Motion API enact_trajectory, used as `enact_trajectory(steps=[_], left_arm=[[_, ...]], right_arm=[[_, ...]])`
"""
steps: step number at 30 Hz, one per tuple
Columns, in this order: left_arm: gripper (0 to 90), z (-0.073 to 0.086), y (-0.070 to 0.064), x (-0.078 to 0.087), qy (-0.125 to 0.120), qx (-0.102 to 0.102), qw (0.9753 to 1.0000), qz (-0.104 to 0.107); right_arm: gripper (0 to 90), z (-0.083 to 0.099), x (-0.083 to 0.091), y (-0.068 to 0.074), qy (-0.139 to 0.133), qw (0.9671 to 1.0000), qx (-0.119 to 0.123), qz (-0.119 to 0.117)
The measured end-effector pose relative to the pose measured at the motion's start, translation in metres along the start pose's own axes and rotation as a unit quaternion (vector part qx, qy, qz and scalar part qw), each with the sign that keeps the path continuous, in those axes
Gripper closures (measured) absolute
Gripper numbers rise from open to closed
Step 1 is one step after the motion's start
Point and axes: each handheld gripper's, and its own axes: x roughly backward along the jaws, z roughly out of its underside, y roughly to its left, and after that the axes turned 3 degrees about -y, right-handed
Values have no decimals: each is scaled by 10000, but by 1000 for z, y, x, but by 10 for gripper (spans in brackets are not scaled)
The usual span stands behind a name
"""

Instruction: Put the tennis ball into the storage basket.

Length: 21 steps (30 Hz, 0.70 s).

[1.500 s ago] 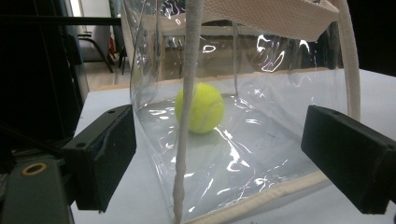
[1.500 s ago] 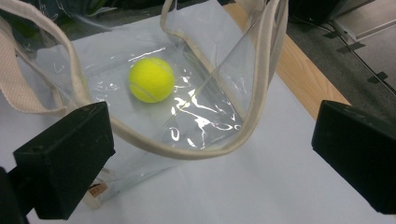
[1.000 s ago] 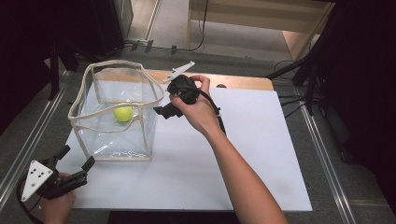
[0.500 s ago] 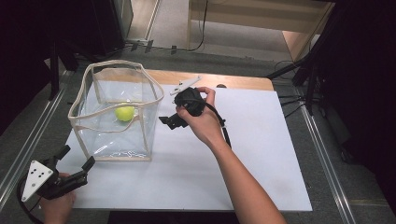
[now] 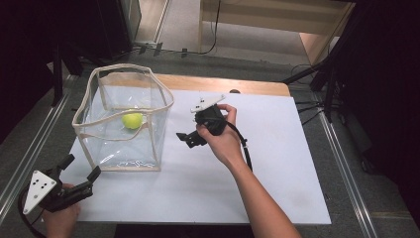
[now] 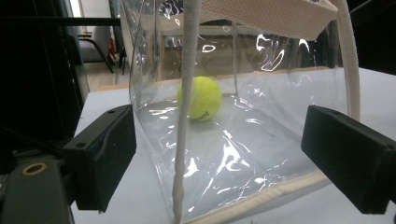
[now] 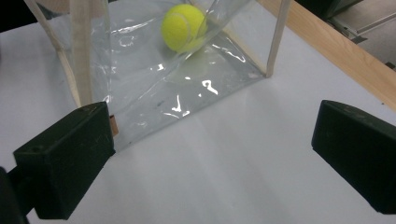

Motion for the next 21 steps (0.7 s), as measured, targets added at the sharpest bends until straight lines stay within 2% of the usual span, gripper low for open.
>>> enact_trajectory(steps=[11,21], left_arm=[[104,0,-1,0,-7,-23,10000,3],[104,0,0,0,-7,-24,10000,3]], right_arm=[[0,33,7,-2,-84,9997,-220,81],[0,59,15,0,-232,9993,-269,125]])
